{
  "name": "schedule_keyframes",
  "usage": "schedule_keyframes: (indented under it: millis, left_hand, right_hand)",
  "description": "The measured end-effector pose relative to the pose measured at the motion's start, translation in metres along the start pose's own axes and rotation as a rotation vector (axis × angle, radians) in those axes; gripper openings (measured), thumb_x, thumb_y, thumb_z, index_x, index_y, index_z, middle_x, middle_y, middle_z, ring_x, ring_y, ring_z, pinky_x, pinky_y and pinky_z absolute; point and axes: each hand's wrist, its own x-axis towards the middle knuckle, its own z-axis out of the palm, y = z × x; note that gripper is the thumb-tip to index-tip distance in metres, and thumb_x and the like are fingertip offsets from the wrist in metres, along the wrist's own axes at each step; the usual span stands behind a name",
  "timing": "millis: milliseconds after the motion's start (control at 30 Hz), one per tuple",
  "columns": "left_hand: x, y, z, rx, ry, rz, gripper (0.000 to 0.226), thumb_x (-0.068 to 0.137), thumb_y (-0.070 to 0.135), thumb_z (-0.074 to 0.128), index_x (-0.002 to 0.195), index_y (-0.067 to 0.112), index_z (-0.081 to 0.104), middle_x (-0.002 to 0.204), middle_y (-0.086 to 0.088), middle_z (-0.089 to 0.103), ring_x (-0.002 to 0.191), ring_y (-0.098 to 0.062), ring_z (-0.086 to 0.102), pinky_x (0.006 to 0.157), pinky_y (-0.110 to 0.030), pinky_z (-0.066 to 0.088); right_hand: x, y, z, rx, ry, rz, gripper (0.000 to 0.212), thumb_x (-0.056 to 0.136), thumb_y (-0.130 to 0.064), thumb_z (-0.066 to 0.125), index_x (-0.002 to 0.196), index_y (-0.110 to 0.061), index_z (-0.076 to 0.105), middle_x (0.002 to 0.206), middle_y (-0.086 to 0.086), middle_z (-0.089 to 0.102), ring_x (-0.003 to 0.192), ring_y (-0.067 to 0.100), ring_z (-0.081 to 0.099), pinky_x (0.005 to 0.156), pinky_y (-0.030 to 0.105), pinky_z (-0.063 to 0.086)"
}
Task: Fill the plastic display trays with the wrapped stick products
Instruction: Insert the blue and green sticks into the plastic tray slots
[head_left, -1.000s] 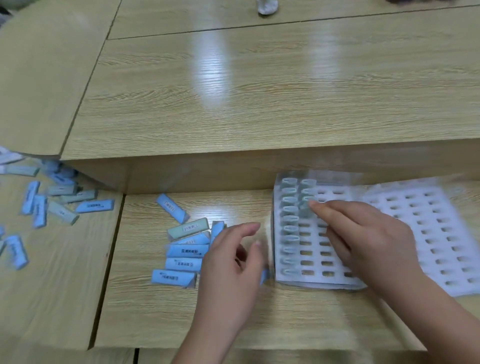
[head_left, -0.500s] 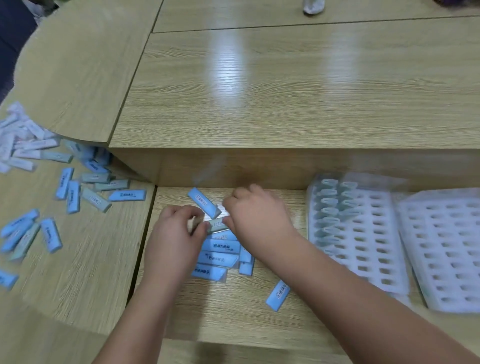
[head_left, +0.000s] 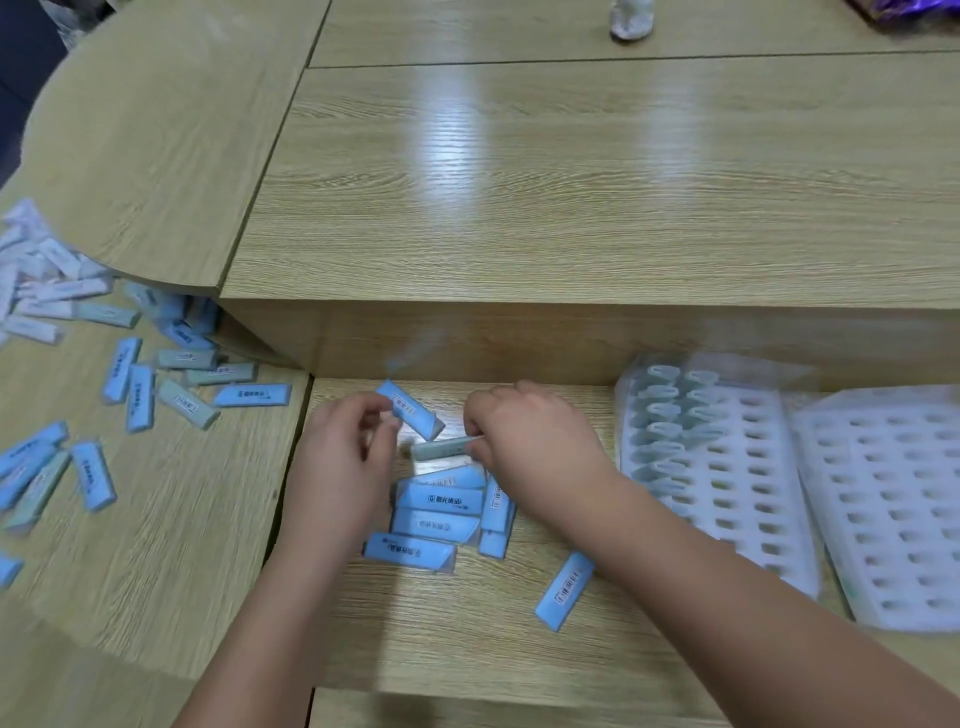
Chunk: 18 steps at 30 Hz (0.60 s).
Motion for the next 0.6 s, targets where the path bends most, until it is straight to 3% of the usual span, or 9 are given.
schedule_keyframes:
  millis: [133, 233, 333, 400, 500, 533, 600]
  left_hand:
    - [0.019, 0.004, -0.005, 0.401, -0.103, 0.259, 0.033, 0.095, 0.026, 0.061, 0.126, 0.036, 0.065, 0.108, 0.002, 0.053, 0.100, -0.019, 0.058, 0.067, -0.036, 0.051]
    - [0.029, 0.007, -0.012, 0.576, -0.136, 0.356, 0.027, 0.090, 0.029, 0.069, 0.117, 0.030, 0.071, 0.100, -0.002, 0.051, 0.097, -0.027, 0.056, 0.060, -0.034, 0.045]
    - [0.032, 0.011, -0.021, 0.612, -0.152, 0.362, 0.018, 0.085, 0.031, 0.075, 0.101, 0.023, 0.069, 0.100, 0.000, 0.052, 0.093, -0.025, 0.055, 0.062, -0.034, 0.043]
    - [0.028, 0.013, -0.027, 0.540, -0.173, 0.324, 0.013, 0.086, 0.030, 0.074, 0.094, 0.025, 0.064, 0.096, 0.005, 0.054, 0.087, -0.020, 0.055, 0.063, -0.033, 0.044]
    - [0.015, 0.019, -0.032, 0.317, -0.162, 0.228, 0.013, 0.087, 0.030, 0.072, 0.087, 0.030, 0.059, 0.077, 0.013, 0.056, 0.069, -0.008, 0.055, 0.056, -0.030, 0.039]
    - [0.007, 0.023, -0.033, 0.200, -0.155, 0.188, 0.014, 0.087, 0.030, 0.073, 0.085, 0.032, 0.058, 0.069, 0.013, 0.056, 0.062, -0.006, 0.053, 0.053, -0.029, 0.037]
    - [-0.012, 0.039, -0.031, -0.076, -0.178, 0.107, 0.012, 0.086, 0.031, 0.073, 0.086, 0.036, 0.062, 0.073, 0.015, 0.062, 0.058, -0.006, 0.054, 0.053, -0.028, 0.042]
  right_hand:
    - [-0.004, 0.006, -0.008, 0.025, -0.034, 0.024, 0.011, 0.095, -0.028, 0.061, 0.095, -0.021, 0.053, 0.096, -0.004, 0.061, 0.093, 0.021, 0.052, 0.070, 0.035, 0.047]
    - [-0.012, 0.007, -0.022, 0.068, -0.017, -0.004, 0.008, 0.096, -0.026, 0.058, 0.102, -0.022, 0.054, 0.100, -0.005, 0.062, 0.096, 0.019, 0.052, 0.075, 0.035, 0.047]
    - [-0.033, 0.010, -0.041, 0.251, 0.018, 0.019, 0.031, 0.098, -0.030, 0.056, 0.128, -0.032, 0.053, 0.105, -0.017, 0.059, 0.099, 0.007, 0.051, 0.083, 0.027, 0.044]
    - [-0.056, 0.017, -0.054, 0.480, -0.002, 0.053, 0.038, 0.098, -0.033, 0.054, 0.134, -0.044, 0.049, 0.099, -0.022, 0.055, 0.091, -0.001, 0.052, 0.079, 0.016, 0.044]
    - [-0.106, 0.036, -0.069, 0.989, -0.064, 0.114, 0.043, 0.095, -0.032, 0.057, 0.132, -0.053, 0.051, 0.100, -0.017, 0.058, 0.086, 0.006, 0.057, 0.075, 0.021, 0.050]
    - [-0.123, 0.044, -0.074, 1.153, -0.073, 0.123, 0.046, 0.093, -0.030, 0.059, 0.134, -0.049, 0.052, 0.104, -0.014, 0.061, 0.092, 0.010, 0.060, 0.077, 0.022, 0.052]
    - [-0.153, 0.064, -0.080, 1.341, -0.030, 0.158, 0.047, 0.092, -0.017, 0.060, 0.134, -0.036, 0.056, 0.113, -0.006, 0.065, 0.098, 0.013, 0.064, 0.078, 0.025, 0.054]
